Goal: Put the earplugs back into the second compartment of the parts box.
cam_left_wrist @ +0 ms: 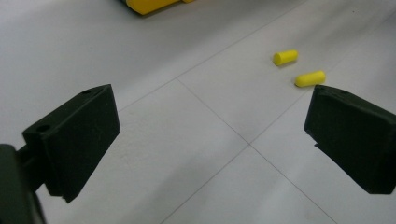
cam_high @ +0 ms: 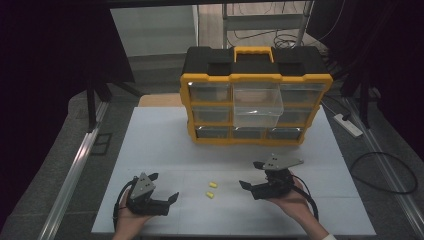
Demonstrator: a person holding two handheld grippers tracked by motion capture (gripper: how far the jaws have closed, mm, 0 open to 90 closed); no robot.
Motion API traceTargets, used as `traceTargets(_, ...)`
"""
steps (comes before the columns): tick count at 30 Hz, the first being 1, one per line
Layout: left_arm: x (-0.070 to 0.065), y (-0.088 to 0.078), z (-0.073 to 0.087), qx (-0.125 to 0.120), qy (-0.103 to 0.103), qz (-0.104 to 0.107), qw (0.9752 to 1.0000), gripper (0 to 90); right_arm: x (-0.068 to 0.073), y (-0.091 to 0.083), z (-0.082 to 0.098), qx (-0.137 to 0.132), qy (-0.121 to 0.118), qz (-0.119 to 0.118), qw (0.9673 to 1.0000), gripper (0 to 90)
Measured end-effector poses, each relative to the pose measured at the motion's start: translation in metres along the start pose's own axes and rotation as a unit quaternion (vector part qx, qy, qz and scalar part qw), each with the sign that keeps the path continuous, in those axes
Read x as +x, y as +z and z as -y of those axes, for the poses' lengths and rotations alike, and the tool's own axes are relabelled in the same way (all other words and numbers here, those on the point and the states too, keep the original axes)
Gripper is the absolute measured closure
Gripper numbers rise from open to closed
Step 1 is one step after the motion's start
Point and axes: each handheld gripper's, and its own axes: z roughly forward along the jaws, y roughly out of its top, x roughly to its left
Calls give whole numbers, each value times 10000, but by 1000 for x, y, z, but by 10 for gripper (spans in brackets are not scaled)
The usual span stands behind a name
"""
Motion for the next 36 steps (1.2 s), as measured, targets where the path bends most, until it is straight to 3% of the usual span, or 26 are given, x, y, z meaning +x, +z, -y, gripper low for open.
traceTargets(14, 0, 1, 0, 30, 3, 17, 10000, 34, 10, 42, -14, 496, -185, -278, 9982, 187)
traceTargets(21, 0, 2, 1, 35, -2, 9, 10000, 34, 16, 58, -21, 613, -284, -358, 9971, 187)
traceTargets(27, -1, 3, 1, 59, -2, 15, 10000, 34, 22, 82, -25, 902, -393, -425, 9942, 187)
traceTargets(35, -1, 3, 1, 49, 5, 9, 10000, 34, 25, 101, -27, 1142, -468, -429, 9914, 190)
traceTargets(36, -1, 3, 2, 48, 9, 9, 10000, 34, 26, 108, -26, 1295, -535, -383, 9894, 199)
